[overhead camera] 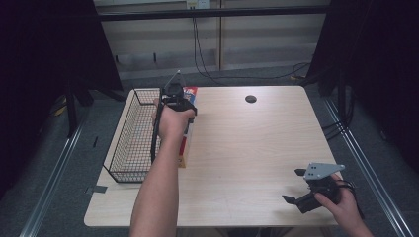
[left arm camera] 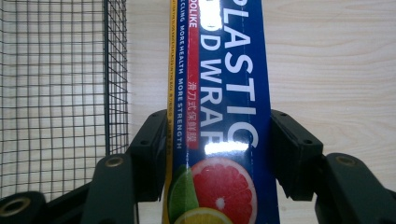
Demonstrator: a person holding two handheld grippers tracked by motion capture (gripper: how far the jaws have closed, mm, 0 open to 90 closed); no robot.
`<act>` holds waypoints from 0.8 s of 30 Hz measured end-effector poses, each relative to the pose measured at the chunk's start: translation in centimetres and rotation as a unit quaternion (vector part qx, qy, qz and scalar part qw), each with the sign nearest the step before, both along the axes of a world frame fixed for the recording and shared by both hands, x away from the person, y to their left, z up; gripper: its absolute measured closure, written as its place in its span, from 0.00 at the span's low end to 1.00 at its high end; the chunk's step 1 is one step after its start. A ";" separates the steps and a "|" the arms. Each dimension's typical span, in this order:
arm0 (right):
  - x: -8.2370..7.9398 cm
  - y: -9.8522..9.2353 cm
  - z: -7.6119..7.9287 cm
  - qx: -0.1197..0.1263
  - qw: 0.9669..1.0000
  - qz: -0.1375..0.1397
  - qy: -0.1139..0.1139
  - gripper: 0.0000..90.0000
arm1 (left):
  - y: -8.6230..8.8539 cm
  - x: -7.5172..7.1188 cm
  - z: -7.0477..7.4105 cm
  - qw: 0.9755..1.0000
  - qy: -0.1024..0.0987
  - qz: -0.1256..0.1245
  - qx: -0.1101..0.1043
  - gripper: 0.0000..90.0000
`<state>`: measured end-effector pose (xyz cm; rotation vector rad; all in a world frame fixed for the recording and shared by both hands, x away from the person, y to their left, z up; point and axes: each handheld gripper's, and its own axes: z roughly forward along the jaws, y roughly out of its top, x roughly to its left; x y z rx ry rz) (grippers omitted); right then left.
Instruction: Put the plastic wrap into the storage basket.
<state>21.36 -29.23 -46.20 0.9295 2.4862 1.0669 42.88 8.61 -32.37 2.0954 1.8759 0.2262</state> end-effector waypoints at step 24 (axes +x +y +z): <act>0.0 0.1 0.0 -0.002 1.000 0.000 0.001 0.02 | 3.0 -0.4 1.6 1.000 -0.009 0.023 -0.003 0.49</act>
